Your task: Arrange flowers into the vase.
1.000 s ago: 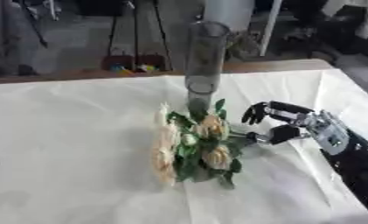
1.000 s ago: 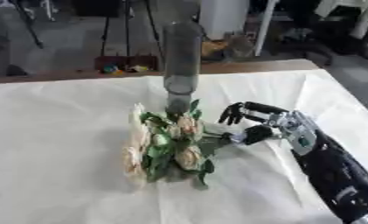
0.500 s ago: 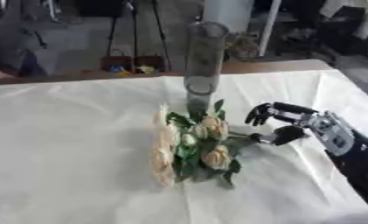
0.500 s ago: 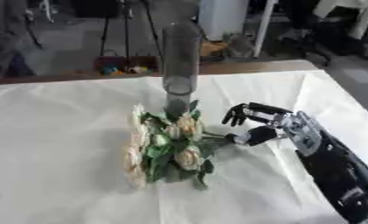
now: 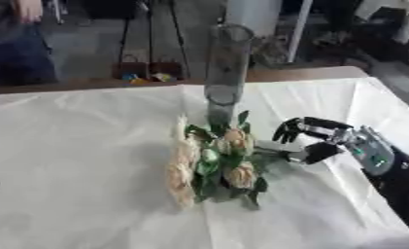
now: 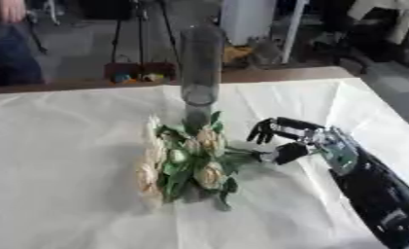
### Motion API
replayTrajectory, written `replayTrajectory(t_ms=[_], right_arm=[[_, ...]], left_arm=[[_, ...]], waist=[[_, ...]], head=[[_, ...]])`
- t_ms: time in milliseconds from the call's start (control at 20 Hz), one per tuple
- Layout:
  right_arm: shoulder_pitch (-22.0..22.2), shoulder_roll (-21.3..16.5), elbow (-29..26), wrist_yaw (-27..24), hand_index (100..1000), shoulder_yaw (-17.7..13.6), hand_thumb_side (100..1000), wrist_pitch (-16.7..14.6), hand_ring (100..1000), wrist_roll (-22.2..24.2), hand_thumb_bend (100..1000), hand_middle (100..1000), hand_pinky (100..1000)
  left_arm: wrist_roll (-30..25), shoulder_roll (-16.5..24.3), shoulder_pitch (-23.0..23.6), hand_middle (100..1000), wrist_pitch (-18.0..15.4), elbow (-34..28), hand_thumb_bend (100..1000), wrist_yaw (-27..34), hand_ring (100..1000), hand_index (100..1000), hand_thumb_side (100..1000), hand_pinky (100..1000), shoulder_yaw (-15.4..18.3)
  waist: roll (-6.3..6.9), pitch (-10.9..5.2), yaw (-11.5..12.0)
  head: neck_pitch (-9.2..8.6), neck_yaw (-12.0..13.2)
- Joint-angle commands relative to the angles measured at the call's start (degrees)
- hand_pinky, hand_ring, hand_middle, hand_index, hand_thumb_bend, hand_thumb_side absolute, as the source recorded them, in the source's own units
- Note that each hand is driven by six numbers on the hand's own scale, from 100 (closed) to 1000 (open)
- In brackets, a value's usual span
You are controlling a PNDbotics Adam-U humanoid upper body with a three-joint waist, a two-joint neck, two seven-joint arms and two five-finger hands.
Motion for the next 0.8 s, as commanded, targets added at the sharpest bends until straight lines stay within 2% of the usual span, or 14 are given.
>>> replayTrajectory(t_ms=[50, 800], right_arm=[[-0.51, -1.86, 0.11, -0.56, 794, 0.07, 442, -9.65, 724, 10.18, 324, 768, 710], [0.07, -1.80, 2.09, 1.68, 791, -0.14, 440, -10.30, 722, 9.21, 323, 758, 711]], left_arm=[[-0.21, 0.72, -0.38, 314, -0.13, -0.56, 646, -0.27, 424, 592, 987, 552, 0.47], [-0.29, 0.70, -0.31, 314, -0.19, -0.52, 644, -0.36, 424, 592, 987, 552, 0.48]], waist=[[0.04, -0.53, 0.02], [0.11, -0.49, -0.05]], head=[[-0.07, -0.04], [-0.03, -0.11]])
